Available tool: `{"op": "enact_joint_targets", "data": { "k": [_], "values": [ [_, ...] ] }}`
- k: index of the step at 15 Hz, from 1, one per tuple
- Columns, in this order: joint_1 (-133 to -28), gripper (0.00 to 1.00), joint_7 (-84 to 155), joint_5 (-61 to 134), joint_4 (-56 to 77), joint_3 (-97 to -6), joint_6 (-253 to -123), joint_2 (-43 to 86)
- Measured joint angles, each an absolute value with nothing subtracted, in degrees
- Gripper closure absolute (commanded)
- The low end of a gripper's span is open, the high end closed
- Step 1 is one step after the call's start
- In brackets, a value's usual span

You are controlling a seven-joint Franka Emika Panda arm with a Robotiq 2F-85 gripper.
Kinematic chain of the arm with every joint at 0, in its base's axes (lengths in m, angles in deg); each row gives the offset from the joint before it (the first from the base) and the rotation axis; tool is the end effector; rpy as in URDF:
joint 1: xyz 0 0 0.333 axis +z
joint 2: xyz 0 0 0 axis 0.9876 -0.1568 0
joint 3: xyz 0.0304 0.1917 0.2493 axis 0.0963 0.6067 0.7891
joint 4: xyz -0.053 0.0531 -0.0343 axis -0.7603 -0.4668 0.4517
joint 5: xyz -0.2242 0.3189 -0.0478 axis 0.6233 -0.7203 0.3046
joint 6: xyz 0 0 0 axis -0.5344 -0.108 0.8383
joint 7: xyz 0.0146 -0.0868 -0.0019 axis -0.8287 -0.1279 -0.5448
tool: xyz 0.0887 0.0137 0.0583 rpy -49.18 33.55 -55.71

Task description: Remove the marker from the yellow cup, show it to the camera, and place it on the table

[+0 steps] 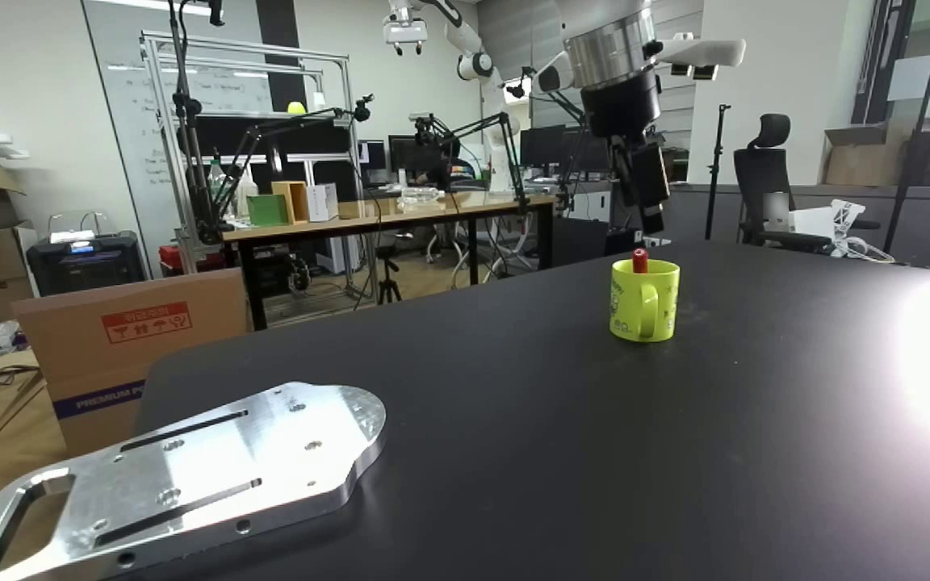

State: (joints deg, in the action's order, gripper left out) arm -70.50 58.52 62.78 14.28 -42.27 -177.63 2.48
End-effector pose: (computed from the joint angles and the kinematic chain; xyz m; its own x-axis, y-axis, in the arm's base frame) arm 0.6494 0.1543 0.2339 0.6224 0.7342 -0.2712 0.7822 -0.5717 0.2475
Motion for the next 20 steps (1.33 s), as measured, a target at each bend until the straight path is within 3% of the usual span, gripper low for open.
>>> {"op": "enact_joint_targets", "data": {
  "k": [8,9,10,20],
  "values": [
    [-70.0,0.00,56.1,64.0,15.7,-44.5,-183.7,0.3],
    [-70.0,0.25,56.0,64.0,15.7,-44.7,-184.2,0.2],
    [-70.0,0.26,55.9,64.0,15.8,-44.8,-184.7,0.0],
    [-70.1,0.95,55.4,63.5,16.4,-45.5,-186.1,-1.0]
  ]
}}
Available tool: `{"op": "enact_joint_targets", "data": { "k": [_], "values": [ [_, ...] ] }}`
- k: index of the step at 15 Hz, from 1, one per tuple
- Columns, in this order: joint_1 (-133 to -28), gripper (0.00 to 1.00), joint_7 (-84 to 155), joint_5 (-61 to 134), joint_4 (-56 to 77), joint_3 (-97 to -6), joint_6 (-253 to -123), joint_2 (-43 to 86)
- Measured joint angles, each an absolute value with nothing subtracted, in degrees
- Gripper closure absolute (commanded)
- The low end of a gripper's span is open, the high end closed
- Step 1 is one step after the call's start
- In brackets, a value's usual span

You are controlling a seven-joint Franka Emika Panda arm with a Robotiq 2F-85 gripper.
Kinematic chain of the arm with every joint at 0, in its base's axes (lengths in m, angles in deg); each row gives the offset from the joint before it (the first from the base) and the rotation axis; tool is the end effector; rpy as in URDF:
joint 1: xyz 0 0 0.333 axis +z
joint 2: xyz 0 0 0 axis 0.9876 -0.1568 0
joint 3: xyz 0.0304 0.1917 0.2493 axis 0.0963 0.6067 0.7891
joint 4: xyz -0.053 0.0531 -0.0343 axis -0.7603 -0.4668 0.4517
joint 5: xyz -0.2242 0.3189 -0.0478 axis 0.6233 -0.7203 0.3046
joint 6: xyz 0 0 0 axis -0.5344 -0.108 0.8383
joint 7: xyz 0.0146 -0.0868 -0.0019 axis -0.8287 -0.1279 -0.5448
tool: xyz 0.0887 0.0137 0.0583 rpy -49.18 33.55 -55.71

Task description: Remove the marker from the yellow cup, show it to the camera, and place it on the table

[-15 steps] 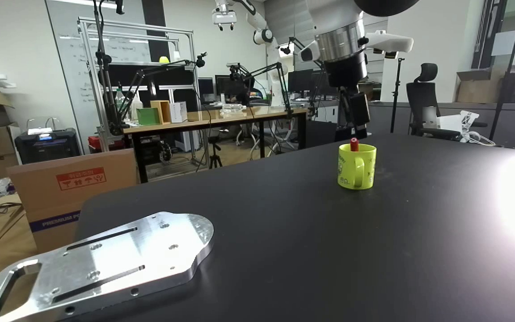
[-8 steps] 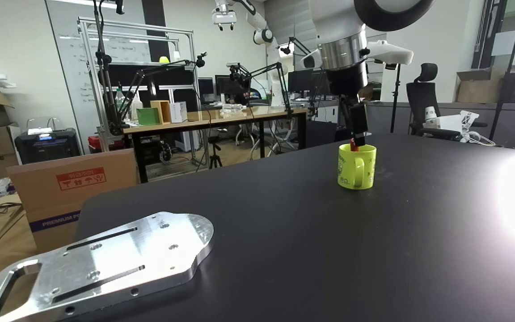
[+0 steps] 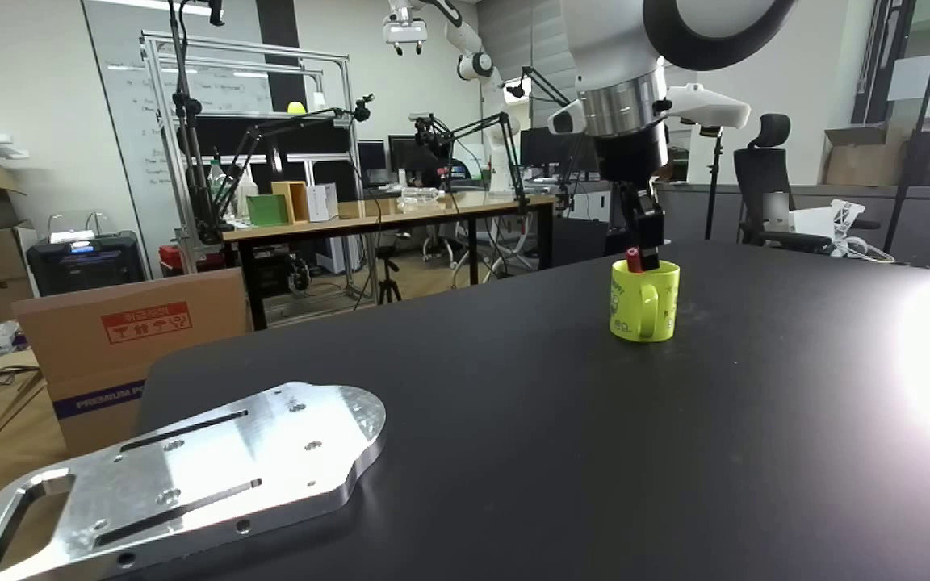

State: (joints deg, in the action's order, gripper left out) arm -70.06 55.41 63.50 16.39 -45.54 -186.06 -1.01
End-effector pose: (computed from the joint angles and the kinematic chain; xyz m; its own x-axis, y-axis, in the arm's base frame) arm 0.6494 0.1345 0.1873 0.6565 0.7194 -0.2269 0.7520 -0.6006 0.2715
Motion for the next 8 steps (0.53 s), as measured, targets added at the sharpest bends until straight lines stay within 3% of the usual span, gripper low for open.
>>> {"op": "enact_joint_targets", "data": {
  "k": [2,8],
  "values": [
    [-70.1,1.00,55.4,63.0,16.4,-45.5,-186.3,-1.0],
    [-70.5,1.00,55.0,61.8,16.6,-45.6,-188.1,-0.9]
  ]
}}
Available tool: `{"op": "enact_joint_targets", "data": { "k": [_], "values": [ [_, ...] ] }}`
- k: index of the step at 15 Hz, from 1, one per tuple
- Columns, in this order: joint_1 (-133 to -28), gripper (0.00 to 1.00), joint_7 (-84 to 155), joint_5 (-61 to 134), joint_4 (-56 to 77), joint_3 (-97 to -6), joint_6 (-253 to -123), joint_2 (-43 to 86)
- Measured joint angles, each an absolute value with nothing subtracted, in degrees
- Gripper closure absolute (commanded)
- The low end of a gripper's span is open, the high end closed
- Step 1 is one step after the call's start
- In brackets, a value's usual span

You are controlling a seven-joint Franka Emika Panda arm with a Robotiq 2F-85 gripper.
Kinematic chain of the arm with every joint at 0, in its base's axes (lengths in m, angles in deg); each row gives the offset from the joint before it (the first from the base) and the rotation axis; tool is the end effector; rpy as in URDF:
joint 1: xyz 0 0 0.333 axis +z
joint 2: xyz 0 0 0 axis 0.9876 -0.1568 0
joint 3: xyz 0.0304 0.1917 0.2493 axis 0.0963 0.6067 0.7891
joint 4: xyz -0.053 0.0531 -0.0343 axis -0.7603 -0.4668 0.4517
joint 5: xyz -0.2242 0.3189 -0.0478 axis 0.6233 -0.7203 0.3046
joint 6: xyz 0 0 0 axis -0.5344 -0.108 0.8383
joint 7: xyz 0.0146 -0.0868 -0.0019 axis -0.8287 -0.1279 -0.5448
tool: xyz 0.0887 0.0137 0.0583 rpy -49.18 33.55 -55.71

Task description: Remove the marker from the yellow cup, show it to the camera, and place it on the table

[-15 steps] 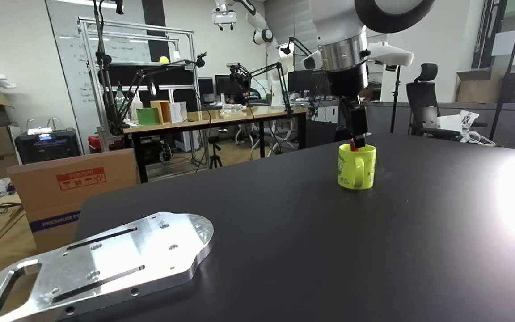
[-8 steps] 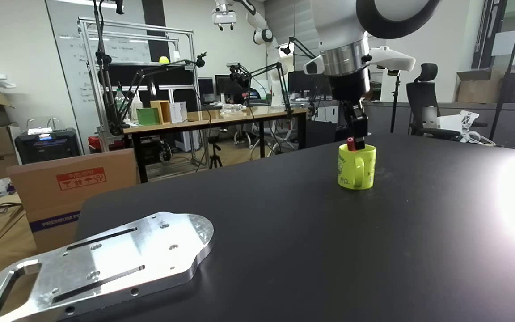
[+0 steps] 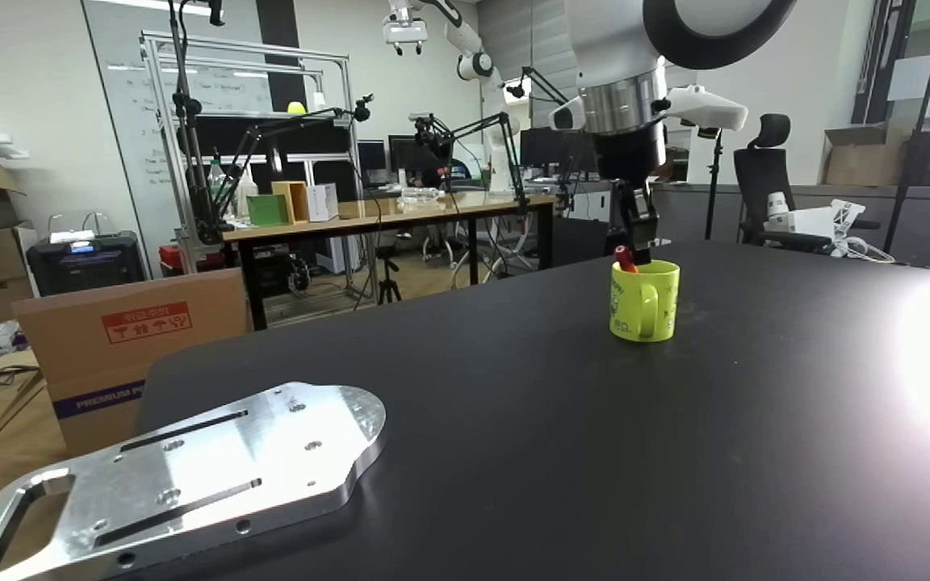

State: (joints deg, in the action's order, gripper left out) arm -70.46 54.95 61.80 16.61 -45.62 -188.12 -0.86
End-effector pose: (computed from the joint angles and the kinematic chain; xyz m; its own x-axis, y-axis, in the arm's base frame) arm 0.6523 0.1324 0.1898 0.6803 0.7098 -0.1827 0.7292 -0.6302 0.2667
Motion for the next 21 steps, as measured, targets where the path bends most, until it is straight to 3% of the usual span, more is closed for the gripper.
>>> {"op": "enact_joint_targets", "data": {
  "k": [1,3,13,18,19,21],
  "values": [
    [-70.5,0.74,54.8,61.6,16.6,-45.7,-188.3,-0.7],
    [-70.5,0.68,54.2,61.6,16.7,-45.8,-188.5,-0.3],
    [-70.5,0.01,53.2,61.1,16.9,-46.1,-188.7,-0.1],
    [-70.5,0.00,53.3,61.0,16.9,-46.1,-191.0,-1.0],
    [-70.5,0.25,53.3,61.0,16.9,-46.1,-191.6,-1.3],
    [-70.5,0.31,53.3,61.1,16.9,-46.1,-192.5,-1.8]
  ]
}}
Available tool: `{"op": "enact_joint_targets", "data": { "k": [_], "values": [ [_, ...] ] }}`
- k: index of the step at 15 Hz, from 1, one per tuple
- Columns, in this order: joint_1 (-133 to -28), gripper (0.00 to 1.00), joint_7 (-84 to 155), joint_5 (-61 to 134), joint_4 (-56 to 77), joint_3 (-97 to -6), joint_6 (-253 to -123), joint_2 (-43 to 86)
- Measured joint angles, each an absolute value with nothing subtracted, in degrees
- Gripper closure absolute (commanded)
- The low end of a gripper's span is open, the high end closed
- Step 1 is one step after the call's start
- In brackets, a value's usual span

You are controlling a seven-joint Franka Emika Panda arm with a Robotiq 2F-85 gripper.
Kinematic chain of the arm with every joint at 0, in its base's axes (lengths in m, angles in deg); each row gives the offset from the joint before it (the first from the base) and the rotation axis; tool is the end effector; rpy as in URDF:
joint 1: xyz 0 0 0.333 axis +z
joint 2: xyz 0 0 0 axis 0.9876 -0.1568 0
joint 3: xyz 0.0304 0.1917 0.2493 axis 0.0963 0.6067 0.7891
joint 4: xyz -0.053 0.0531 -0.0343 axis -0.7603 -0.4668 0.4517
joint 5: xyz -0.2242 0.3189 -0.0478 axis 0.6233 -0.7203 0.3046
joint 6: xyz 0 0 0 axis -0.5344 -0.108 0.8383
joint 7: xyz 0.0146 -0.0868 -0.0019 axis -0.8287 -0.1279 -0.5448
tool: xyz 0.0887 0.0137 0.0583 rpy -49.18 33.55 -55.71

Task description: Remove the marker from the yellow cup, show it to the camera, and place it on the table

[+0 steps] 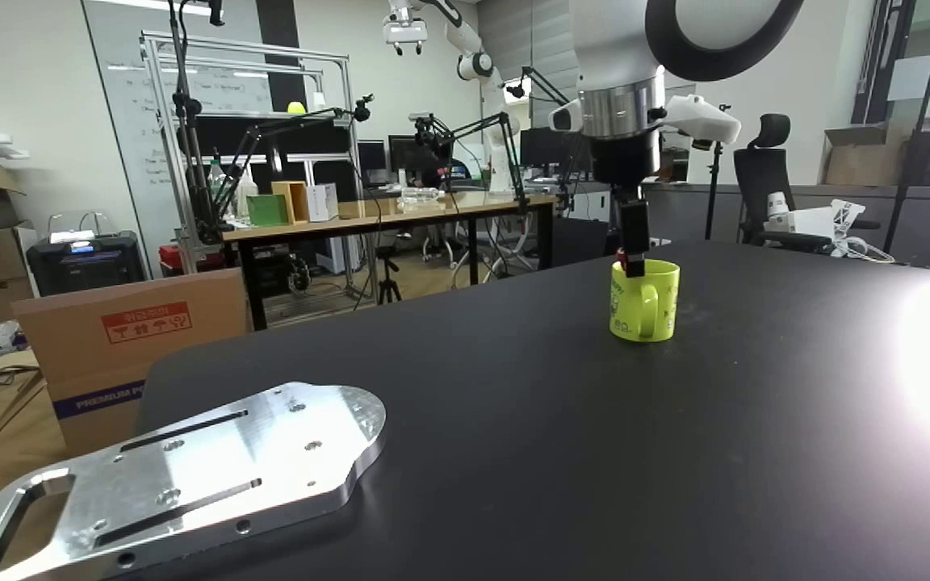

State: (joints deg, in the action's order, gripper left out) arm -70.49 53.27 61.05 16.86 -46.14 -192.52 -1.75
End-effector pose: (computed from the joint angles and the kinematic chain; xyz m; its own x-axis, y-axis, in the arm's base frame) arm 0.6560 0.1324 0.1833 0.7033 0.7009 -0.1188 0.7016 -0.6574 0.2751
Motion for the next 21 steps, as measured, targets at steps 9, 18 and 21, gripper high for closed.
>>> {"op": "enact_joint_targets", "data": {
  "k": [9,18,21],
  "values": [
    [-70.5,0.93,53.3,61.1,16.9,-46.5,-194.8,-2.4],
    [-70.4,0.94,53.3,60.1,16.8,-46.4,-195.1,-2.0],
    [-70.4,0.94,53.0,59.2,17.0,-46.5,-194.9,-0.4]
  ]
}}
